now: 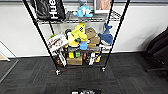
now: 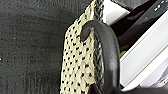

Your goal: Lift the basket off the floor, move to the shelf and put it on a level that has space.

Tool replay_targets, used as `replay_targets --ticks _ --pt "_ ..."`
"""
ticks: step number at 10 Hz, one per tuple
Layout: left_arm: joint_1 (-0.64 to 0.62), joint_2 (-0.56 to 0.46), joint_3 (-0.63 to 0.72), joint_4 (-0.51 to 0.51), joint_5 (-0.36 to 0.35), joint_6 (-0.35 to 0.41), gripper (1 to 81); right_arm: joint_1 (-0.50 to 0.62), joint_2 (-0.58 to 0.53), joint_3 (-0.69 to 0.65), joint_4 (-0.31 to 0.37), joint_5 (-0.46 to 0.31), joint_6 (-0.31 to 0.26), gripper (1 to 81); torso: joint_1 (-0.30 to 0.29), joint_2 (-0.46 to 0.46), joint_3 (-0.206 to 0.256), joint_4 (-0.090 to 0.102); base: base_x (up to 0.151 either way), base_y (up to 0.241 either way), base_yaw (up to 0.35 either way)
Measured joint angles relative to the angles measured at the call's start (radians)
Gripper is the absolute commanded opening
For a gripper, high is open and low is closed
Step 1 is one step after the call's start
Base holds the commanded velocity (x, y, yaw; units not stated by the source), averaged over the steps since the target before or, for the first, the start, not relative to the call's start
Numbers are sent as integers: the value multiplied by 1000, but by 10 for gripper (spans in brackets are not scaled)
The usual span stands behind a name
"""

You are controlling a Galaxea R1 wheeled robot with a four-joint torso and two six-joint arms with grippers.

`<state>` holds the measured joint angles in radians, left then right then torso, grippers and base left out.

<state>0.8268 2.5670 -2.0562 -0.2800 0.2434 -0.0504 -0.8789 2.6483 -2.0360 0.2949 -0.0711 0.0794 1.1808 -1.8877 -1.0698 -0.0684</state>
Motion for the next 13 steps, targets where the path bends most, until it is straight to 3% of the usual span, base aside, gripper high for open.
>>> replay_targets --ticks 3,6,8,13 --pt "6 -12 14 -5 -4 0 10 -11 -4 16 0 0 0 10 -61 93 18 4 0 0 0" --pt "9 -14 24 -6 -4 0 10 -9 -11 21 0 0 0 10 -104 163 18 63 0 0 0" --pt "8 -15 21 -6 -14 0 10 -5 -8 27 0 1 0 10 -136 212 23 72 0 0 0" --pt "9 -11 32 -6 -6 0 10 -13 -38 58 0 0 0 10 -231 360 169 72 0 0 0"
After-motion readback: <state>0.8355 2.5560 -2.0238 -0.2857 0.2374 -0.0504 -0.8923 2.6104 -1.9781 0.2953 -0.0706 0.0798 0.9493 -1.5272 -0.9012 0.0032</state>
